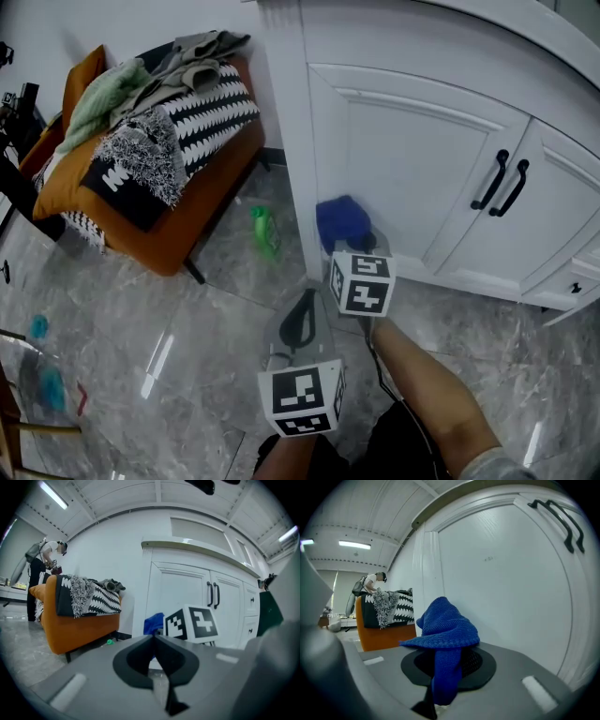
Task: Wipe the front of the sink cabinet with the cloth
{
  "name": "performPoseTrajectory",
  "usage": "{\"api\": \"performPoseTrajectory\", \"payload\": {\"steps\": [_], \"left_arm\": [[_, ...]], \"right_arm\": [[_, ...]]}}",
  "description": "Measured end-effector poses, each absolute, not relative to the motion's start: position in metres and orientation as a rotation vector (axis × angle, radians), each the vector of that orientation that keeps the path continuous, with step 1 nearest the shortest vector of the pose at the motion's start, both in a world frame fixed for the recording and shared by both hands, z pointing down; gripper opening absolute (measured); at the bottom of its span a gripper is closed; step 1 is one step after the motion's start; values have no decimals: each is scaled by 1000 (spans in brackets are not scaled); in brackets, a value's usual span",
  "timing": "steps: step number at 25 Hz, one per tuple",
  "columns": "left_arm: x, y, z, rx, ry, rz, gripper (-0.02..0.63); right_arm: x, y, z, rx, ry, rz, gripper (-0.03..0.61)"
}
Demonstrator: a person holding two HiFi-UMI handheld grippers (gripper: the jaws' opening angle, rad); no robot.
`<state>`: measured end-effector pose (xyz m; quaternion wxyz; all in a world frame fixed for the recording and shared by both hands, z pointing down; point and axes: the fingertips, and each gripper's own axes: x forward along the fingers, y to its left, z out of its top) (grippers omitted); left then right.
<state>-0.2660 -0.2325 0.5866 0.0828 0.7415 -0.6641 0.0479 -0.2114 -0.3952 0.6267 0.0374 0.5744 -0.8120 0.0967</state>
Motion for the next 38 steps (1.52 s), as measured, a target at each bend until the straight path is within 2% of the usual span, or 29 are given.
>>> {"api": "performPoseTrajectory", "payload": {"steps": [3,8,23,38], "left_arm": [[-263,-234,585,2228,-1984,140,9],[-248,-237,589,2238,-1964,162,9],[-125,-256,601,2407,-1759,178,9],[-14,-258,598,2566,-1599,205,9]], "right_arm": [[-207,-393,589,1790,-2555,215,69],[-174,-387,561,1821,-2579,274,69],[43,-338,566,2028,-2306,63,66],[260,-299,575,2289,-1984,127,63]]}}
